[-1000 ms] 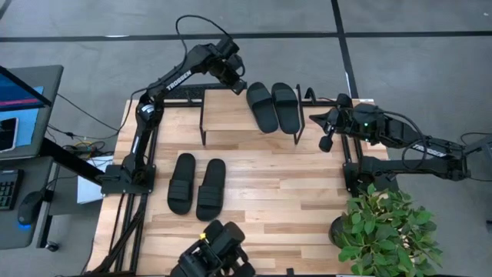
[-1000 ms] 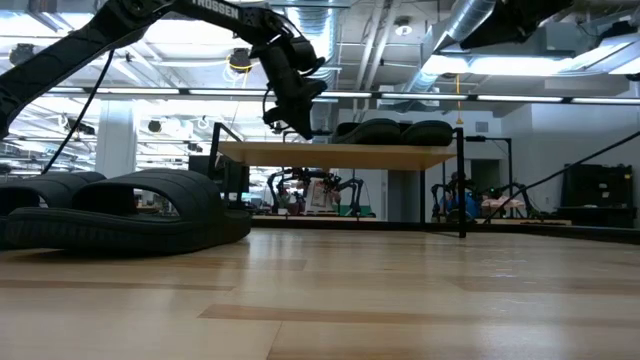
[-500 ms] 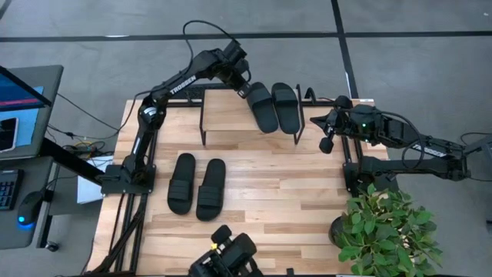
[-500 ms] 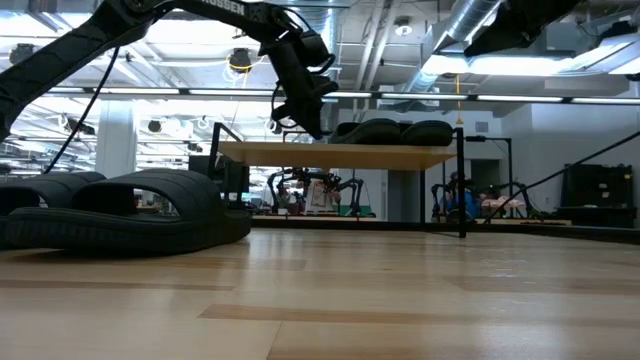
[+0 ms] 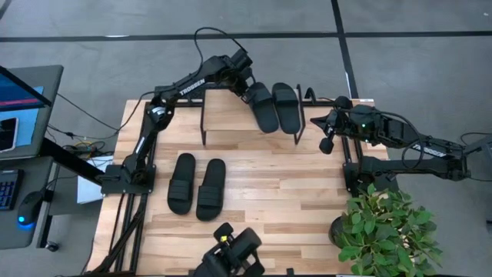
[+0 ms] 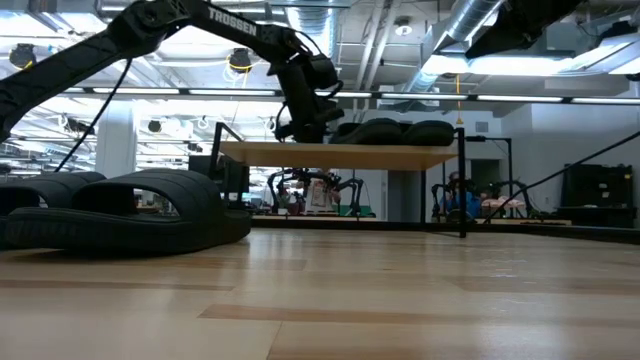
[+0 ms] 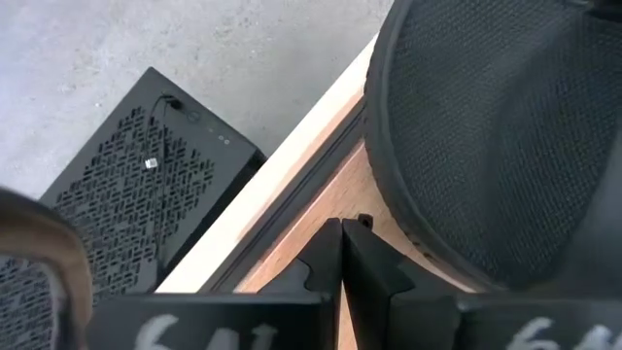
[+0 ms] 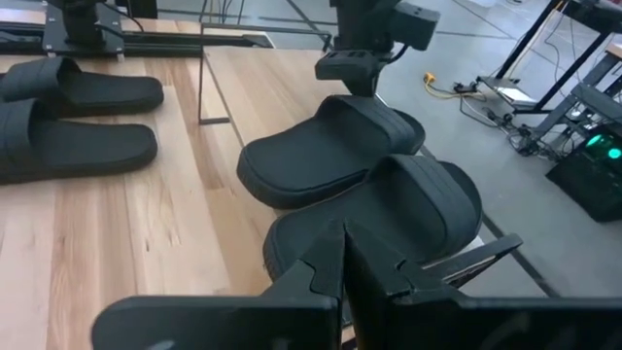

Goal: Pick and place slides into the shelf
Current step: Put the right black slide on the shelf

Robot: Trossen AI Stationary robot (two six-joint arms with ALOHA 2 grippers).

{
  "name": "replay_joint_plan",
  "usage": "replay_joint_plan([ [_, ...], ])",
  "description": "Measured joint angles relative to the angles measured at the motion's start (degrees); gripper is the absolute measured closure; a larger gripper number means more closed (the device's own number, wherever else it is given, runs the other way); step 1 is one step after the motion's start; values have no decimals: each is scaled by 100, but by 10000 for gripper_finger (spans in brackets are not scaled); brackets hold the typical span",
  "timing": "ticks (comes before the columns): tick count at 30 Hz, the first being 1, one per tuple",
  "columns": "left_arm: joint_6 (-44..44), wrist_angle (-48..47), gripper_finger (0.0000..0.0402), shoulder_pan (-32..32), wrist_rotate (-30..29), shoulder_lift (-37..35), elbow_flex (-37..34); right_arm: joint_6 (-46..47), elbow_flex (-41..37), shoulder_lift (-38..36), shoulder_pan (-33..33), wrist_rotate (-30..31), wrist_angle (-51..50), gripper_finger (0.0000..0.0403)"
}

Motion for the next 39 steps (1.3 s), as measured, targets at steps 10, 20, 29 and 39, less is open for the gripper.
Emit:
replay_joint_plan([
  [10,76,159,401,21,257,117,165,-3,0,0,0,2,-1,403],
  [20,240,500,401,20,214,157,248,-5,0,0,0,2,1,403],
  [29,296,895,401,26,222,157,249,-7,0,0,0,2,4,403],
  [39,319,1335,401,26,545,144,255,-9,0,0,0,2,4,403],
])
